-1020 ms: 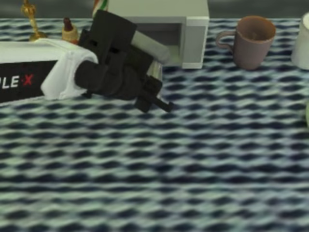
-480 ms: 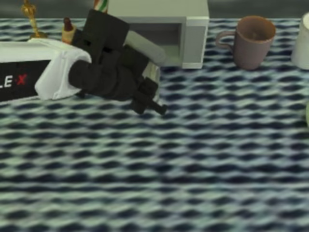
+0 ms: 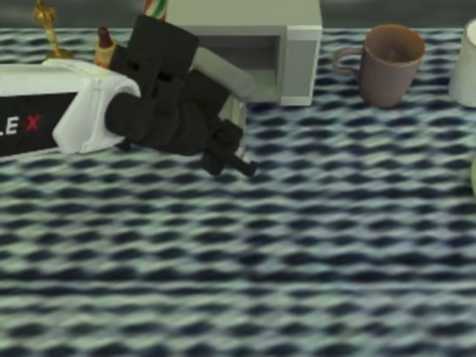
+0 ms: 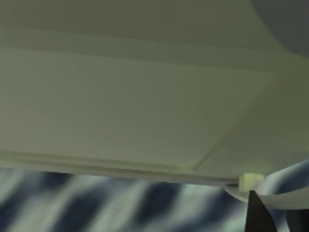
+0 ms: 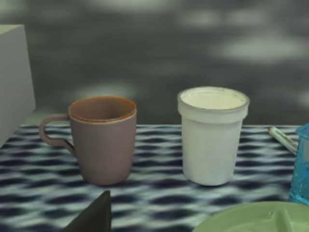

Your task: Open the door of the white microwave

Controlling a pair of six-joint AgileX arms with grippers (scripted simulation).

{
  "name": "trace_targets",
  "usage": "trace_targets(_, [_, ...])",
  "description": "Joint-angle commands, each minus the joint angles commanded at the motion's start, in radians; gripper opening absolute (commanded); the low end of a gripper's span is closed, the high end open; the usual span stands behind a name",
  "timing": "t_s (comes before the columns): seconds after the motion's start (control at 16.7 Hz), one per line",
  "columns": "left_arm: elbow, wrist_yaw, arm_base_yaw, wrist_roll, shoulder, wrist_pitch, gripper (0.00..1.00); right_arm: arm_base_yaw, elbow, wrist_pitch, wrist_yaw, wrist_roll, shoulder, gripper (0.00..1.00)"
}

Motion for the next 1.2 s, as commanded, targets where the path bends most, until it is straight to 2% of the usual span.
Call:
trace_targets(0.9, [0.000, 0.000, 0.000, 0.000, 0.000, 0.000, 0.00, 0.000, 0.000, 0.000, 0.000, 0.000, 0.000, 1.00])
trace_targets(1.2, [-0.008, 0.029, 0.010, 0.029, -0.008, -0.006, 0.00, 0.000, 0.000, 0.000, 0.000, 0.000, 0.000, 1.00])
